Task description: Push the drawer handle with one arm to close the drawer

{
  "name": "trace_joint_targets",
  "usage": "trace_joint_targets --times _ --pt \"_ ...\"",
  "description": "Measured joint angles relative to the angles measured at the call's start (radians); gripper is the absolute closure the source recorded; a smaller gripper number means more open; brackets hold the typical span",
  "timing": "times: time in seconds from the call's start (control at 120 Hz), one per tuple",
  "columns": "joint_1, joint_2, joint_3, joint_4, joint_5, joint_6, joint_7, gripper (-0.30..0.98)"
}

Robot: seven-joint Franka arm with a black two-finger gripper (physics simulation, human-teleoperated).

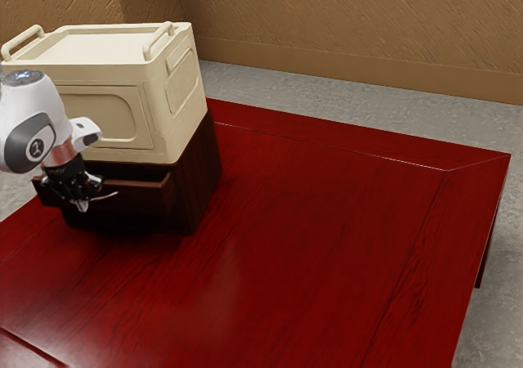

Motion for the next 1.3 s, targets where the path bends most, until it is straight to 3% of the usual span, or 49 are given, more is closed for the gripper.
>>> trace_joint_targets --times 0.717,0.842,0.9,0.967,1.033,1.083,1.15,1.2,1.3 --pt "-0.005 0.114 -0.004 0.13 -0.046 0.025 0.002 0.79" --pt "0.078 0.128 -0.062 0.149 -0.01 0.032 0.154 0.79" --pt "0.015 0.134 0.009 0.156 -0.012 0.035 0.214 0.79" --pt "0.013 0.135 0.012 0.156 -0.03 0.036 0.232 0.79" --pt "0.001 0.045 0.009 0.09 -0.057 0.028 0.208 0.78" --pt "-0.054 -0.111 0.01 -0.001 -0.072 -0.003 0.191 0.68" --pt "-0.079 -0.313 -0.058 -0.028 -0.078 -0.123 0.173 0.53" --pt "-0.122 -0.388 -0.121 0.089 -0.075 -0.261 0.171 0.42" --pt "-0.225 -0.398 -0.19 0.405 -0.067 -0.51 0.165 0.27"
